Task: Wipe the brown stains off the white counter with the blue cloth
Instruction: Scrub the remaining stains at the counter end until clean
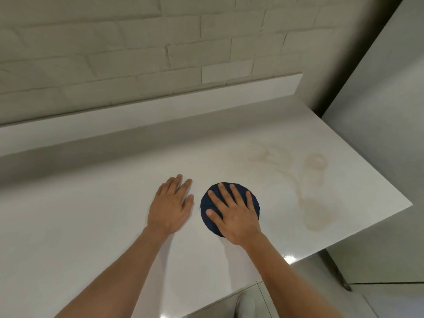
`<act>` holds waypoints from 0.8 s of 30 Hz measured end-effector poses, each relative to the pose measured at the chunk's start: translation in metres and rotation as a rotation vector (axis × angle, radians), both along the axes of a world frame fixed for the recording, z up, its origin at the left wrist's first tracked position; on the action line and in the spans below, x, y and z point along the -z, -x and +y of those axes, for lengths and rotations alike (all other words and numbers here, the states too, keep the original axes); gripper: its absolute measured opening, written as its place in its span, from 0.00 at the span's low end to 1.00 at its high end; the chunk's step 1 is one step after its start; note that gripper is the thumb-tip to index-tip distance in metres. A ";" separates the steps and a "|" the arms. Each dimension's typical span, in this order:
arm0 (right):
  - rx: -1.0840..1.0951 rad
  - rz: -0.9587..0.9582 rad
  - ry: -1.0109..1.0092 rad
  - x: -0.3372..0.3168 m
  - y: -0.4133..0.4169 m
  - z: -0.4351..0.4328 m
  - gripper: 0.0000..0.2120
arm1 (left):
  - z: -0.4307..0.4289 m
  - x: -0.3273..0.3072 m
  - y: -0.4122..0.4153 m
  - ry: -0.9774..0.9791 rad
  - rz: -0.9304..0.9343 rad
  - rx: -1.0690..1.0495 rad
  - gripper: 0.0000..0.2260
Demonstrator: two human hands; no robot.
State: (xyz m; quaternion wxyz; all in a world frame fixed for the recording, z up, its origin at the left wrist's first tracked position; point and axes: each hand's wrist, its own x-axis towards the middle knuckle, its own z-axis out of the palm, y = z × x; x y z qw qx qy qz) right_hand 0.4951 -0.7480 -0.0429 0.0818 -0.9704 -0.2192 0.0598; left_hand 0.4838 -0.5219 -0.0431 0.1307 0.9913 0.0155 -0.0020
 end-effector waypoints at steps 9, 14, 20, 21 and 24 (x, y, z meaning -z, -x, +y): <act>0.223 0.068 0.007 -0.009 -0.073 -0.039 0.30 | 0.002 -0.001 0.002 0.001 -0.012 0.016 0.26; 0.280 -0.014 0.052 -0.004 -0.018 -0.042 0.31 | 0.002 -0.001 0.002 0.017 -0.010 0.015 0.26; 0.057 0.035 -0.023 -0.008 -0.006 0.021 0.28 | 0.002 -0.004 0.000 0.085 -0.016 -0.013 0.25; 0.034 0.062 -0.063 -0.010 -0.013 0.023 0.28 | 0.001 -0.006 0.001 0.093 -0.042 -0.025 0.25; 0.079 0.085 -0.343 -0.020 -0.020 0.002 0.25 | -0.012 -0.013 0.002 0.063 -0.057 0.031 0.24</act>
